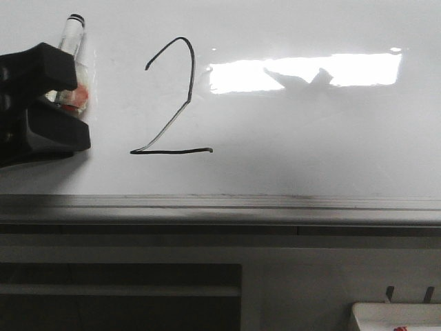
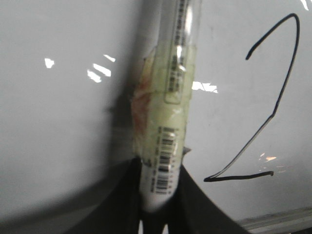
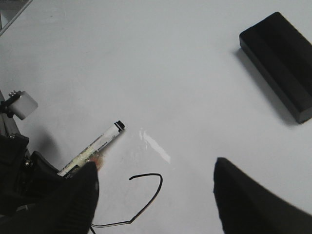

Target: Write number 2 on whiteboard

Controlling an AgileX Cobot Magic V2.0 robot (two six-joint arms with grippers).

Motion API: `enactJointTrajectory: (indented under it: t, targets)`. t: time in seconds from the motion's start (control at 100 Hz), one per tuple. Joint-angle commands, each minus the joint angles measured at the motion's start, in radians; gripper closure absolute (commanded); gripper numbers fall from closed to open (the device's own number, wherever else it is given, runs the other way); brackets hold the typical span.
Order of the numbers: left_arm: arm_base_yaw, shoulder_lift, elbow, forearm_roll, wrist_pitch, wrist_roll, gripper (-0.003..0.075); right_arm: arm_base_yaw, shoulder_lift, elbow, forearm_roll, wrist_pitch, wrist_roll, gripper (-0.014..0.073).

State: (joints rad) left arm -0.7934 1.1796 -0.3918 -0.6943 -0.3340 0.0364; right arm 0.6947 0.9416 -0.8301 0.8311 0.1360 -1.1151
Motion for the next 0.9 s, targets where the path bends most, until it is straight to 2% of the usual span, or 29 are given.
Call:
enactJointTrajectory:
  t: [0.0,0.1,0.18,0.29,0.89]
  targets:
    - [0.002,0.001,-0.026,0.011,-0.105,-0.004,0.0692,-0.007,-0.017,-0.031,0.01,-0.042,-0.009,0.0154]
    - [0.002,0.001,-0.026,0.016,-0.11,-0.004,0.056,-0.007,-0.017,-0.031,0.01,-0.042,-0.009,0.0154]
    - [0.002,0.001,-0.026,0.018,-0.115,-0.004,0.0411,-0.007,-0.017,-0.03,0.018,-0.042,-0.009,0.0154]
    - [0.002,0.001,-0.026,0.018,-0.122,-0.004,0.0314,-0.007,-0.017,-0.03,0.036,-0.042,-0.009,0.0154]
    - [0.002,-0.003,-0.026,0.018,-0.094,-0.004,0.031,-0.007,-0.017,-0.03,0.051,-0.046,-0.009,0.0154]
